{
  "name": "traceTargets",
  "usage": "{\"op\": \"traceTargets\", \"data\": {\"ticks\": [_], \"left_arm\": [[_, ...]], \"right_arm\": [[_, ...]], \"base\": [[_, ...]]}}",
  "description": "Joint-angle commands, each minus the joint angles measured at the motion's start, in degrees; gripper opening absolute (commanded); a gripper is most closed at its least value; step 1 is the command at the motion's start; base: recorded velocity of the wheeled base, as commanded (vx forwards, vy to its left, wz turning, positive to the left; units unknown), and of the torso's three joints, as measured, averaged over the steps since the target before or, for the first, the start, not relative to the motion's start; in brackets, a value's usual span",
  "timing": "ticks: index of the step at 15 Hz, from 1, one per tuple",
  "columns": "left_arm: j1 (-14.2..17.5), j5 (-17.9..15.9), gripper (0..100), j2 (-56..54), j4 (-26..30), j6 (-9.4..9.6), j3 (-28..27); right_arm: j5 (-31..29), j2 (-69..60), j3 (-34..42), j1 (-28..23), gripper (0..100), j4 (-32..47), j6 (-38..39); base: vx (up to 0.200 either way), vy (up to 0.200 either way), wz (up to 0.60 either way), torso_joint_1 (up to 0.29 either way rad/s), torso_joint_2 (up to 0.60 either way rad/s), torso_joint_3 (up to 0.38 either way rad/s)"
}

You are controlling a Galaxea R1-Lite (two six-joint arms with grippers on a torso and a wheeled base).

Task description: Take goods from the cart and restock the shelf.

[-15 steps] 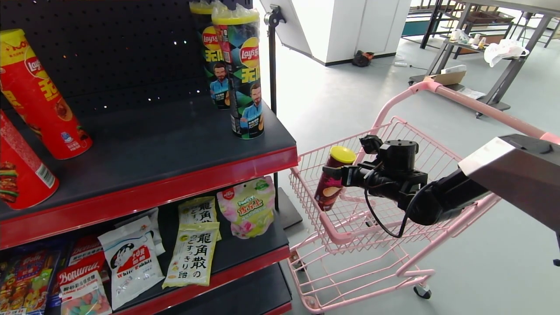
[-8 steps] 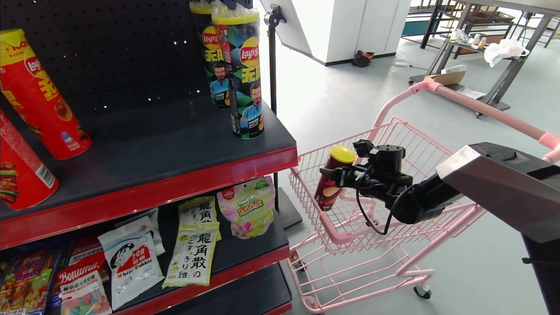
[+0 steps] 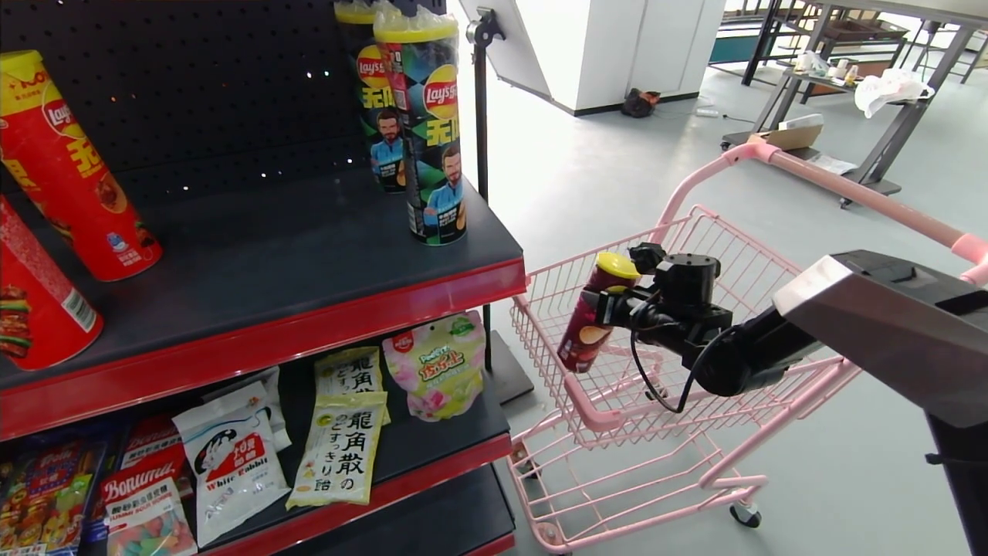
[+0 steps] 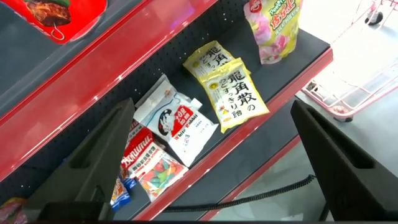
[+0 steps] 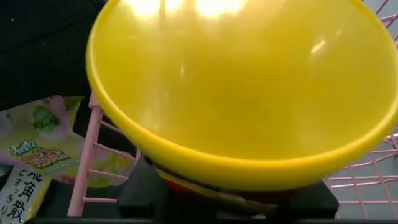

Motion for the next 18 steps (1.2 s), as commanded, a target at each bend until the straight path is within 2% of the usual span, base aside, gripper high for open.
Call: {"op": "traceTargets", "data": {"ticks": [1,3,5,7,8,9,10,11,12,14,15,17,18], "left_arm": [[0.0,-0.1,100,-0.2,0.0,-0.01,0.3],[0.0,-0.1,100,-0.3,0.0,0.25,0.5],[0.0,-0.3,100,-0.2,0.0,0.87,0.6],[0.1,0.5,100,-0.2,0.0,0.87,1.1],[0.0,0.4,100,-0.2,0.0,0.87,1.2],[0.1,0.5,100,-0.2,0.0,0.96,0.9],[0.0,1.0,100,0.4,0.0,1.66,0.5],[0.0,0.9,100,1.3,-0.1,1.66,0.6],[0.0,0.8,100,2.0,-0.4,1.57,0.6],[-0.1,-0.8,100,2.6,-3.2,1.66,1.1],[-0.1,-0.9,100,2.7,-3.3,1.66,1.0],[-0.1,-1.1,100,2.6,-3.3,1.66,0.7],[0.0,-0.8,100,2.7,-3.3,2.36,0.9]], "right_arm": [[-0.4,-11.9,5.4,0.1,0,0.2,-1.2],[-0.6,-19.3,8.1,-0.7,0,1.7,-4.8],[-0.6,-32.8,11.0,-1.6,0,8.8,-8.8],[-1.1,-46.0,14.0,-1.4,0,22.8,-9.3],[-1.6,-49.0,14.5,-1.4,0,26.6,-9.3],[-2.9,-55.4,15.9,-1.1,0,35.1,-9.3],[-8.3,-63.6,18.1,-1.0,0,45.8,-12.7],[-10.4,-66.7,19.5,-1.0,0,49.1,-15.2],[-9.6,-68.8,21.2,-0.7,0,49.9,-16.2],[-2.4,-71.1,23.5,2.7,0,49.5,-12.2],[-1.9,-71.2,23.6,4.5,0,49.5,-9.3],[-3.0,-71.2,24.8,4.9,0,49.6,-9.0],[-3.2,-70.8,25.4,5.2,0,49.6,-9.6]], "base": [[0.0,0.0,0.0,0.0,0.0,0.0],[0.0,0.0,0.0,0.0,0.0,0.0],[0.0,0.0,0.0,0.0,0.0,0.0],[0.0,0.0,0.0,0.0,0.0,0.0],[0.0,0.0,0.0,0.0,0.0,0.0],[0.0,0.0,0.0,0.0,0.0,0.0],[0.0,0.0,0.0,0.0,0.0,0.0],[0.0,0.0,0.0,0.0,0.0,0.0],[0.0,0.0,0.0,0.0,0.0,0.0],[0.0,0.0,0.0,0.0,0.0,0.0],[0.0,0.0,0.0,0.0,0.0,0.0],[0.0,0.0,0.0,0.0,0.0,0.0],[0.0,0.0,0.0,0.0,0.0,0.0]]}}
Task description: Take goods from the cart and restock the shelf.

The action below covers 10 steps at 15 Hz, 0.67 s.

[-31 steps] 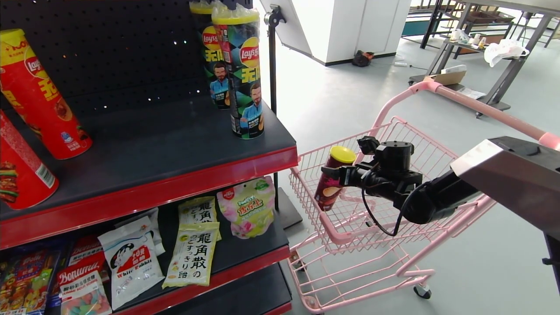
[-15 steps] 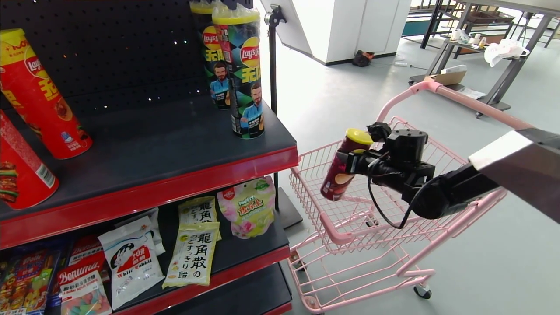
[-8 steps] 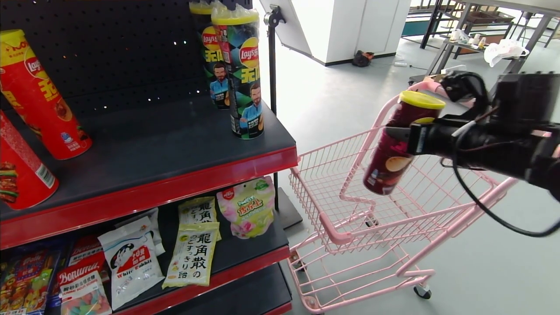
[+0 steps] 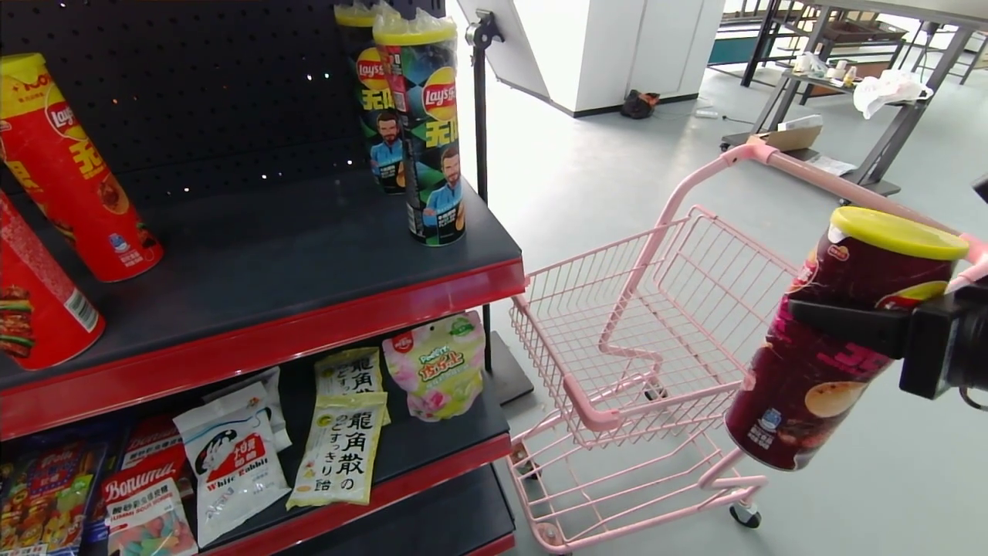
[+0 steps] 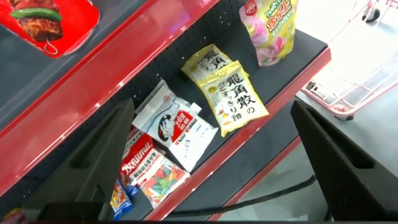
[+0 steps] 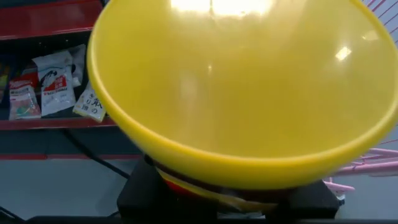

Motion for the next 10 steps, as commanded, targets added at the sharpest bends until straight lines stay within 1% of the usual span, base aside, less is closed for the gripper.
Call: {"op": "traceTargets", "data": {"ticks": [1,2,4,6,10], "left_arm": [[0.1,0.6,100,0.5,-0.1,2.01,0.0],[0.1,0.8,100,0.7,-0.1,3.15,-0.1],[0.1,1.3,100,1.2,-0.1,3.42,-0.4],[0.1,1.9,100,1.6,-0.1,3.42,-0.3],[0.1,1.9,100,1.6,-0.1,3.85,-0.1]], "right_arm": [[-0.5,-0.5,1.3,0.8,0,-0.3,-1.5],[-0.8,-0.1,1.4,0.9,0,-0.3,-2.5],[-0.5,0.3,1.3,1.0,0,-0.3,-3.8],[-0.7,0.7,1.6,1.0,0,-0.2,-5.5],[-0.6,0.3,3.3,0.8,0,-0.3,-5.6]], "base": [[0.0,0.0,0.0,0.0,0.0,0.0],[0.0,0.0,0.0,0.0,0.0,0.0],[0.0,0.0,0.0,0.0,0.0,0.0],[-0.2,0.0,0.0,0.005,0.0,0.0],[-0.2,0.0,0.0,0.002,0.0,0.007]]}}
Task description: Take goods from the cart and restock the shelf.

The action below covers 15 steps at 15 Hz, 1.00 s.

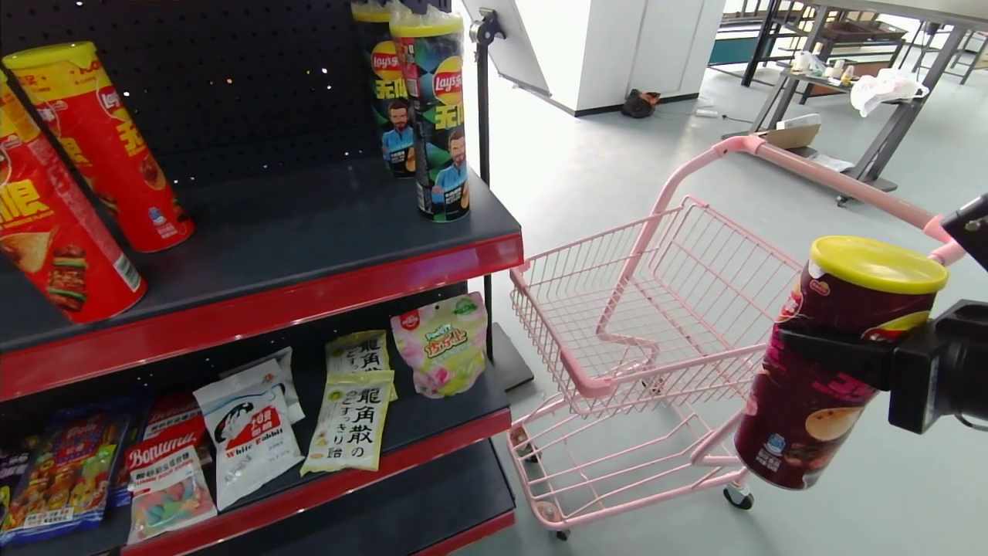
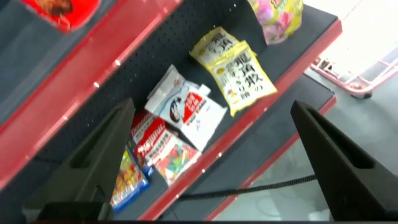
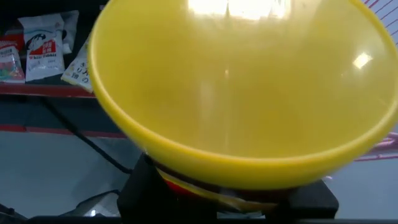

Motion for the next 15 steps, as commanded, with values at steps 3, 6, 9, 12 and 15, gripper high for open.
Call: {"op": "traceTargets", "data": {"ticks": [3,6,9,12,15], "left_arm": [[0.0,-0.1,100,0.0,-0.1,0.85,0.1],[0.0,-0.2,100,-0.1,-0.1,0.85,0.1],[0.0,-0.2,100,-0.5,-0.1,0.85,0.2],[0.0,-0.3,100,-0.5,-0.1,0.85,0.1],[0.0,-0.3,100,-0.4,-0.1,0.85,-0.1]], "right_arm": [[-0.1,0.1,0.8,-0.2,0,-0.1,-0.1],[-0.1,0.3,0.8,-0.2,0,-0.5,-0.1],[-0.2,0.6,0.7,-0.2,0,-1.6,-0.6],[-0.1,0.7,0.7,-0.2,0,-1.6,-2.3],[0.0,1.4,0.4,-0.2,0,-1.7,-2.3]], "base": [[0.0,0.0,0.0,0.004,-0.02,-0.007],[0.0,0.0,0.0,0.136,-0.38,-0.253],[0.0,0.0,0.0,0.204,-0.56,-0.349],[0.0,0.0,0.0,0.23,-0.58,-0.356],[0.0,0.0,0.0,0.172,-0.42,-0.256]]}}
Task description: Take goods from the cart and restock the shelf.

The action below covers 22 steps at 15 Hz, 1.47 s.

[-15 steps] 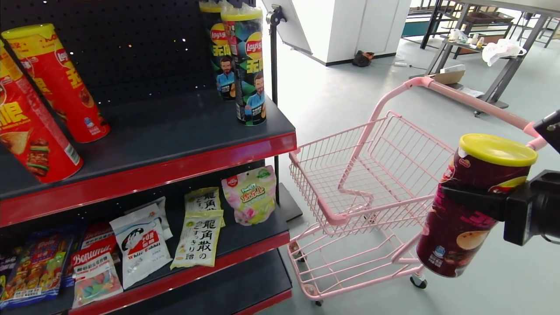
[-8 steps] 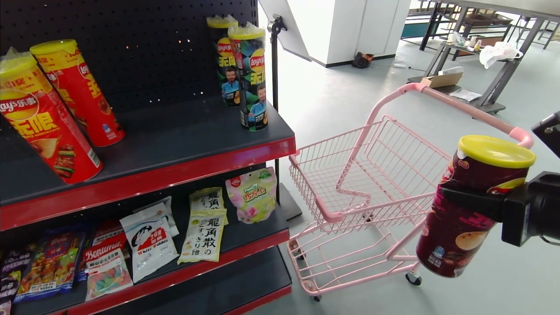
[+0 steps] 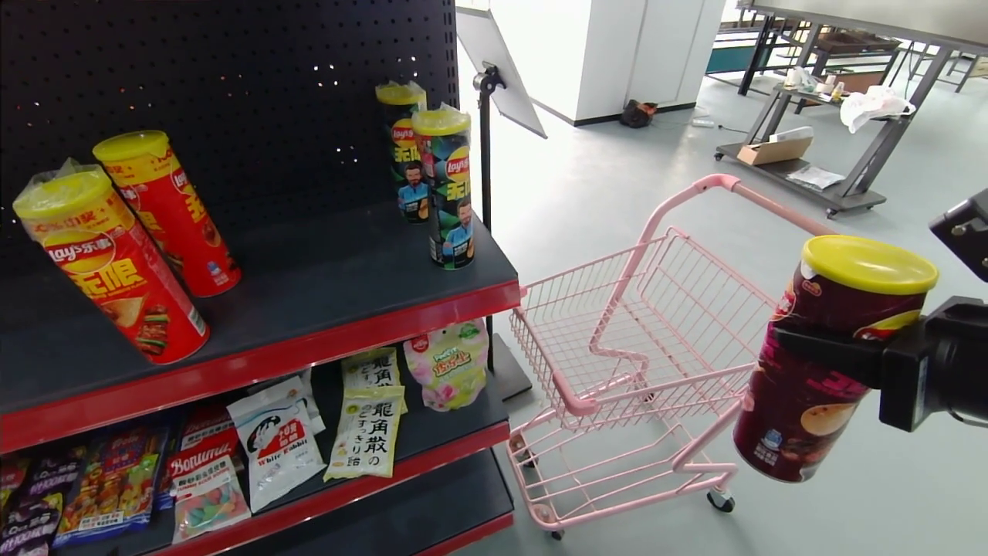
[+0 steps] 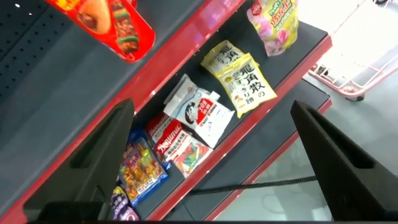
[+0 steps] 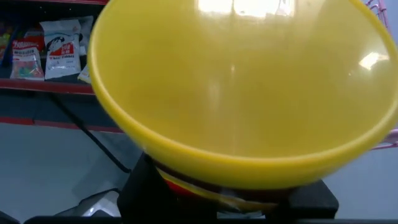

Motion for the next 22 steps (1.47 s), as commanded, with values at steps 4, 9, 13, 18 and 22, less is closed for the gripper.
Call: {"op": "traceTargets", "data": {"ticks": [4,9,13,18,22], "left_arm": [[0.0,0.0,100,0.1,0.0,-0.03,-0.1],[0.0,0.0,100,0.1,0.0,0.06,-0.2],[0.0,0.1,100,0.4,-1.2,-0.03,-0.3],[0.0,0.3,100,0.4,-1.2,-0.12,-0.6],[0.1,0.4,100,0.4,-1.2,-0.29,-0.6]], "right_arm": [[-0.3,1.3,0.0,-0.1,0,-0.6,-0.1],[-0.3,1.8,0.3,-0.6,0,-1.5,-0.1],[-0.2,1.6,1.2,-0.7,0,-1.6,-0.1],[3.4,-0.4,7.0,-0.3,0,-8.5,0.5],[9.7,1.4,7.4,-0.3,0,-12.7,0.0]], "base": [[0.0,0.0,0.0,0.117,-0.28,-0.164],[0.0,0.0,0.6,0.006,-0.01,-0.007],[0.0,0.0,0.6,0.01,0.0,-0.002],[0.0,0.0,0.0,0.0,0.0,0.0],[0.0,0.2,0.0,-0.001,0.0,0.001]]}}
